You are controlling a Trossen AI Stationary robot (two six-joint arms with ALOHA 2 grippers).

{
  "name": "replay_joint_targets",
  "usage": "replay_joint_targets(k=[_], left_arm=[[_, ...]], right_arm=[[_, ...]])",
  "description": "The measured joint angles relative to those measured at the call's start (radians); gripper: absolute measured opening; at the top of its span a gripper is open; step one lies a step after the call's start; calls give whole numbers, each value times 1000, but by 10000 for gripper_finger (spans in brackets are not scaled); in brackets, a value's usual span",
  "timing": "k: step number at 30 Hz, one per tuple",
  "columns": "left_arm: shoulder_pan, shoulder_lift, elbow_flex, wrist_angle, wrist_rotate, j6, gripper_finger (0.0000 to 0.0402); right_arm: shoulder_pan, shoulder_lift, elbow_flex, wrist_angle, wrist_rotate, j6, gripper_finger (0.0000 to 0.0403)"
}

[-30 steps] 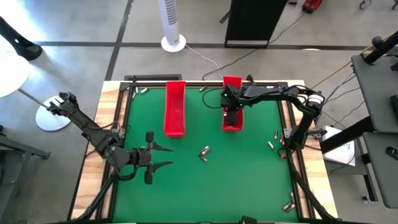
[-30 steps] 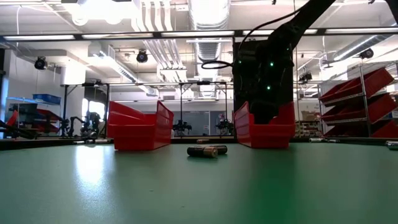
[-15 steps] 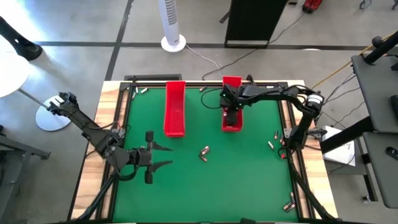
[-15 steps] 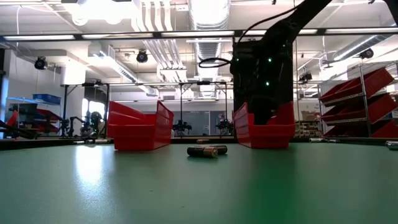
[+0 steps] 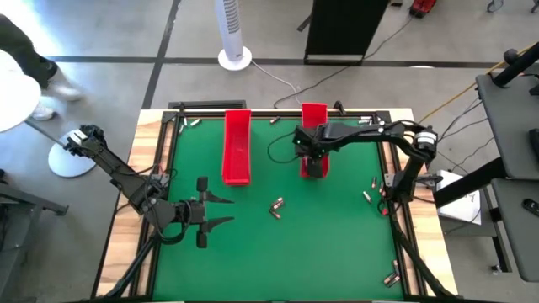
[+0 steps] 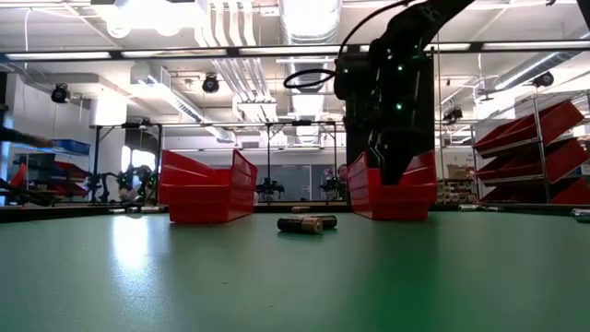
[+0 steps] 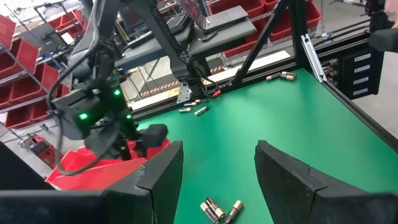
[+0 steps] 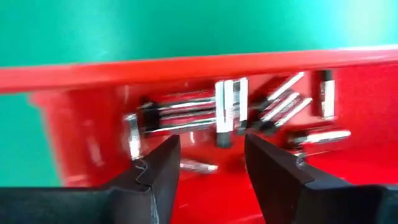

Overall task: Sort batteries
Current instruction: Put the silver battery into the right red bin

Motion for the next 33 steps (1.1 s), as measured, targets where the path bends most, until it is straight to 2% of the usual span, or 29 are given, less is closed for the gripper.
replay_joint_targets(k=[9, 20, 28, 33], left_arm=[[0, 0, 0, 2, 0, -4, 180], [0, 0, 0, 2, 0, -8, 180], [0, 0, 0, 1, 0, -8, 180], [-2, 0, 0, 0, 0, -9, 180]], right_arm=[[113, 0, -36, -5, 28, 79, 176], [187, 0, -25, -26, 20, 128, 176], [225, -59, 105, -260, 147, 197, 190], [236, -162, 187, -427, 151, 327, 201]])
